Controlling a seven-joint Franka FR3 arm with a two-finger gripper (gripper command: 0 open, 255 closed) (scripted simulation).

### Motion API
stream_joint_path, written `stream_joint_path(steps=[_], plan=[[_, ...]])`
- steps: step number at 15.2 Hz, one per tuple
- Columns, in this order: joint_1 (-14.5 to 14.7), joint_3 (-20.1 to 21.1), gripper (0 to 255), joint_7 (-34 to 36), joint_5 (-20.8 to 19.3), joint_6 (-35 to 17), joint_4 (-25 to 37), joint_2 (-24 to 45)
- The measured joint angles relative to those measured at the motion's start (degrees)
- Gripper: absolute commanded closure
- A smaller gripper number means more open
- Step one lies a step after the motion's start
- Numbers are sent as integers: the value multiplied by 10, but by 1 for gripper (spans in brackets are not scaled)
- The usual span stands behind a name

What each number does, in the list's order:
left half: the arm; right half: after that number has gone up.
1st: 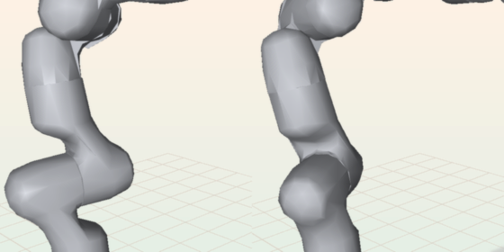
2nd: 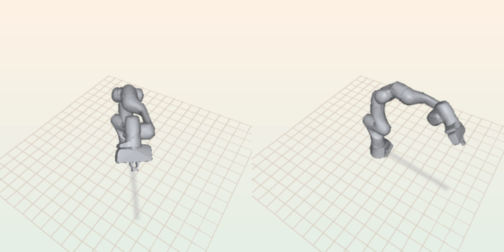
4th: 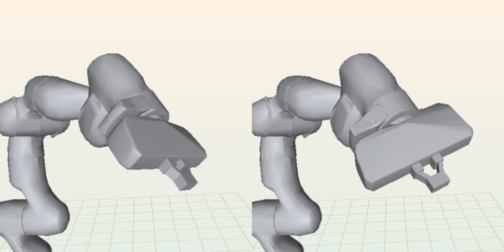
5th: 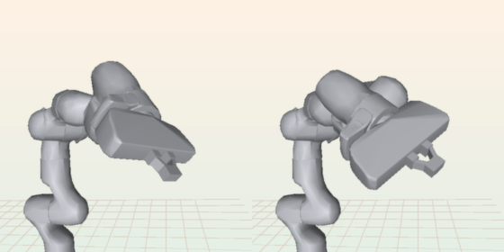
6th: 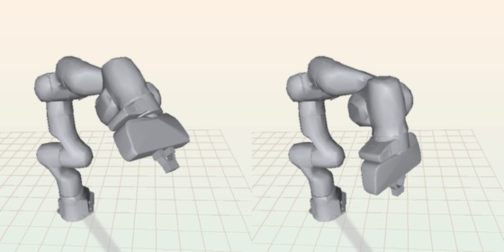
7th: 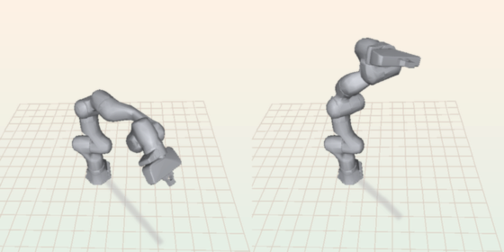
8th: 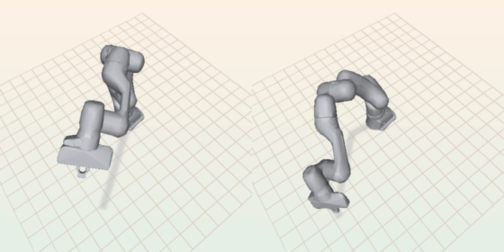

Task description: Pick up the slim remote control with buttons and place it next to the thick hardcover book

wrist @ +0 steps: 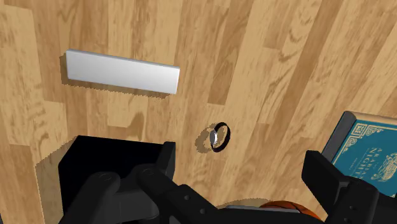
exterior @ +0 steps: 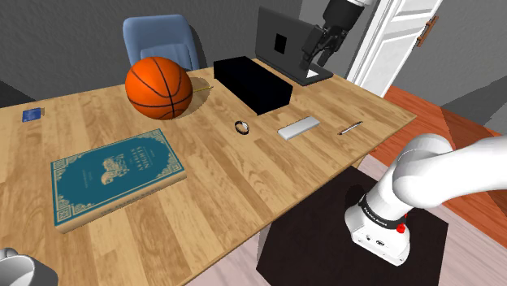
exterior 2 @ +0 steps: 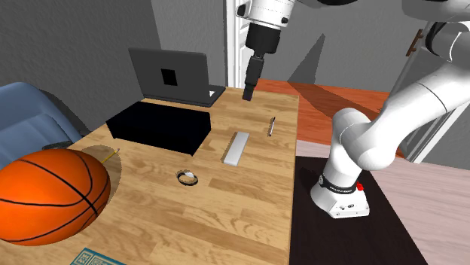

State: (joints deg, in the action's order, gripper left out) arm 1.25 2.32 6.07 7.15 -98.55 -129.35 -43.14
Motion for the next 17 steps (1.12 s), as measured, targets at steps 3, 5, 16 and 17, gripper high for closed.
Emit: stream_joint_path(steps=[3, 5, 16, 17], plan=[[9, -12, 0, -36, -6, -10, -20, -2], [21, -31, 0, -93, -17, -24, -53, -9], [79, -161, 0, -449, -107, -146, -170, 59], [82, -176, 0, -483, -118, -153, -171, 70]])
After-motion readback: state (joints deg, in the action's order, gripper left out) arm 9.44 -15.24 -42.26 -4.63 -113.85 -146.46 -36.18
